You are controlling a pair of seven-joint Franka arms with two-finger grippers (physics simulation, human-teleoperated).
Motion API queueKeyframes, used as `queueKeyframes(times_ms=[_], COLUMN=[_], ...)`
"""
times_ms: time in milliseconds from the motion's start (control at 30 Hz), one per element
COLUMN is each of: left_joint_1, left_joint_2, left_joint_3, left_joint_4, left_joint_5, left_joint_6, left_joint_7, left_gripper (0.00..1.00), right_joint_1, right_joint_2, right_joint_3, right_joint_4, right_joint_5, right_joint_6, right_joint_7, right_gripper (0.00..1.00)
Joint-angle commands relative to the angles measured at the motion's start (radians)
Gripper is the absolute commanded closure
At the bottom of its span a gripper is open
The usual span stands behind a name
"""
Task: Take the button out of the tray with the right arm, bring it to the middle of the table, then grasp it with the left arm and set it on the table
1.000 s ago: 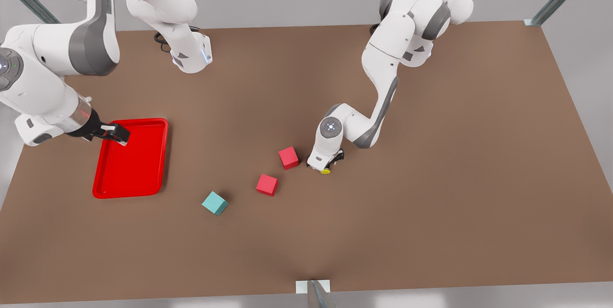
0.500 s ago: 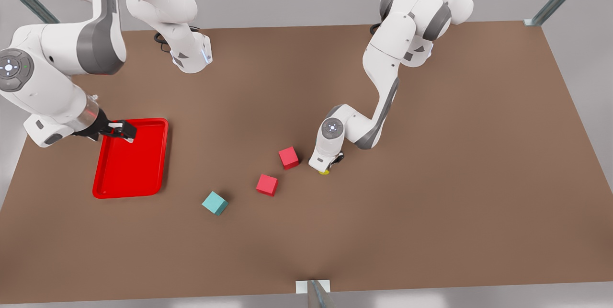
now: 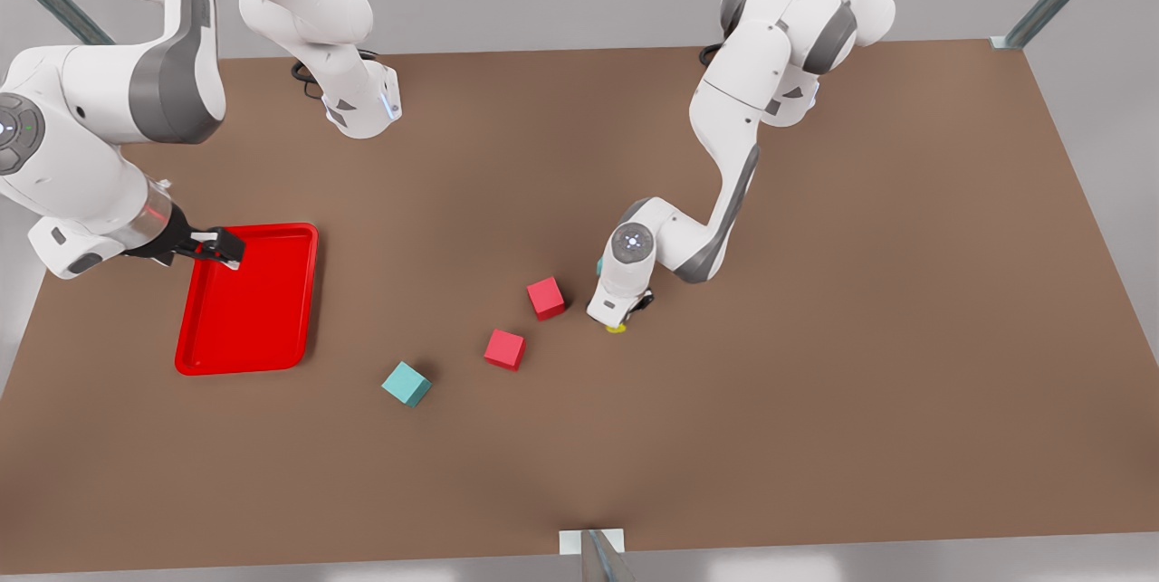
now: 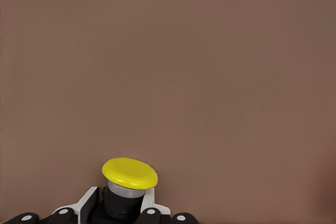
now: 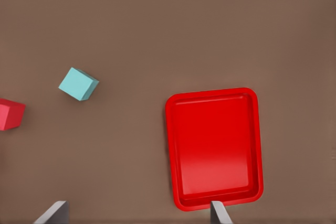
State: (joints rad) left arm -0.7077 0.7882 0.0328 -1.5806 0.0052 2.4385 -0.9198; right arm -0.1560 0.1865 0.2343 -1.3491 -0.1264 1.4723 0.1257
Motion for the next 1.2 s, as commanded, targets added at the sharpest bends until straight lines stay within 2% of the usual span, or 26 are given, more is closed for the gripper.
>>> queueKeyframes(times_ms=[0,33,100,200,333,367,433,500,567,767,1167], left_joint_1=[0.001,0.001,-0.013,-0.119,-0.229,-0.231,-0.225,-0.213,-0.204,-0.246,-0.26], left_joint_2=[-0.009,-0.027,-0.043,-0.043,-0.037,-0.027,-0.026,-0.009,0.012,0.137,0.341], left_joint_3=[0.002,0.006,0.096,0.291,0.522,0.542,0.568,0.576,0.575,0.573,0.564], left_joint_4=[0.001,0.002,0.067,0.082,0.082,0.082,0.082,0.076,0.071,0.042,0.044], left_joint_5=[-0.005,-0.008,-0.007,-0.008,-0.005,0.109,0.205,0.383,0.541,0.82,0.868], left_joint_6=[-0.009,-0.027,-0.208,-0.276,-0.329,-0.357,-0.406,-0.447,-0.57,-0.708,-0.748], left_joint_7=[0.007,0.003,0.003,-0.073,-0.575,-0.773,-0.994,-1.378,-1.596,-1.936,-2.013], left_gripper=[0.54,0.54,0.54,0.54,0.54,0.53,0.53,0.53,0.53,0.53,0.53], right_joint_1=[0.0,-0.004,-0.004,-0.01,-0.011,-0.01,-0.03,-0.025,-0.016,-0.014,0.009], right_joint_2=[-0.002,-0.001,-0.002,-0.001,-0.001,-0.001,-0.002,-0.001,-0.002,-0.001,0.037], right_joint_3=[0.0,0.0,0.0,0.0,0.0,0.002,0.0,0.003,0.003,0.005,0.005], right_joint_4=[0.001,0.001,0.001,0.001,0.001,0.001,0.001,0.001,0.001,0.001,0.001], right_joint_5=[0.002,0.004,0.002,0.002,0.002,0.001,0.007,0.001,0.001,0.001,0.007], right_joint_6=[-0.001,-0.001,-0.001,-0.001,0.002,0.002,-0.001,0.002,0.002,0.002,0.077], right_joint_7=[-0.023,-0.023,-0.021,-0.018,-0.02,-0.017,-0.021,-0.017,-0.012,-0.012,-0.011], right_gripper=[0.0,0.0,0.0,0.0,0.0,0.0,0.0,0.0,0.0,0.0,0.0])
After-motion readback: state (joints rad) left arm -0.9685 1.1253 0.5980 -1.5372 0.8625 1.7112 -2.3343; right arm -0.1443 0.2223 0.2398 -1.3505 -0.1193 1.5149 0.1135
